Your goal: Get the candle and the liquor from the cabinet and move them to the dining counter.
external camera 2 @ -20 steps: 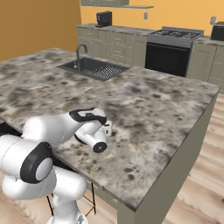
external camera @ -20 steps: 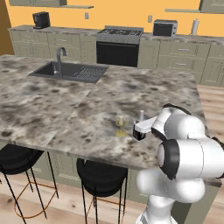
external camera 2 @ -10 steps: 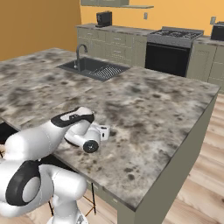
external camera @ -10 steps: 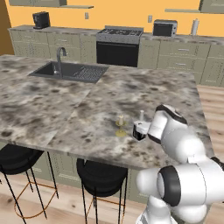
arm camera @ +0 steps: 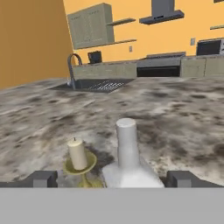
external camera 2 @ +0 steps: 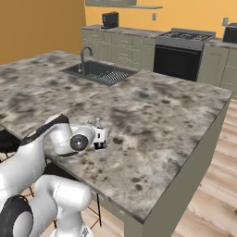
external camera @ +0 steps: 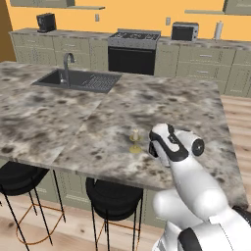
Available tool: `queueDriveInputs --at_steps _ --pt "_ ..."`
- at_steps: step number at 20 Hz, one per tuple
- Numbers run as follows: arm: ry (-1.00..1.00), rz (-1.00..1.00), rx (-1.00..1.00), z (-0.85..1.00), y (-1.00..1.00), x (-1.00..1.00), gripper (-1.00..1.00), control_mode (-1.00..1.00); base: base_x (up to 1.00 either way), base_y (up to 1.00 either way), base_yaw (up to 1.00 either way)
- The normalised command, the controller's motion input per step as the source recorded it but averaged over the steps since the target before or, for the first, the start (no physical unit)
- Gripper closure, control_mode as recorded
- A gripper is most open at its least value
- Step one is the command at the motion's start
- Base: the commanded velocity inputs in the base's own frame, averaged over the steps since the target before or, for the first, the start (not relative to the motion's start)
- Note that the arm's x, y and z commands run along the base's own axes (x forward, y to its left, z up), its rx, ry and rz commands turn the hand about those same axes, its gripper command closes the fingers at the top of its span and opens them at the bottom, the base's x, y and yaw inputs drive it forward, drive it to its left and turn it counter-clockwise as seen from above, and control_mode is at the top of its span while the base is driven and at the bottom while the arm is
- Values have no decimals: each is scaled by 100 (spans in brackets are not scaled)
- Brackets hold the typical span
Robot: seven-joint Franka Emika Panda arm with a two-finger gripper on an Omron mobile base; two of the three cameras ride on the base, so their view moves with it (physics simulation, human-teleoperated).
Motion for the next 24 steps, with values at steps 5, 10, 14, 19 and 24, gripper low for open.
queueDriveInputs --at_steps 5,10,14,19,24 --pt "21 -3 0 39 -16 -39 -100 -100 0 0 0" --pt "29 -7 -1 25 -26 -54 -100 -100 0 0 0" --pt "42 -11 -6 12 -19 -51 -100 -100 0 0 0" --pt "42 -7 -5 3 -10 -52 -100 -100 0 0 0" --pt "28 -1 1 -7 -1 -67 -100 -100 0 0 0"
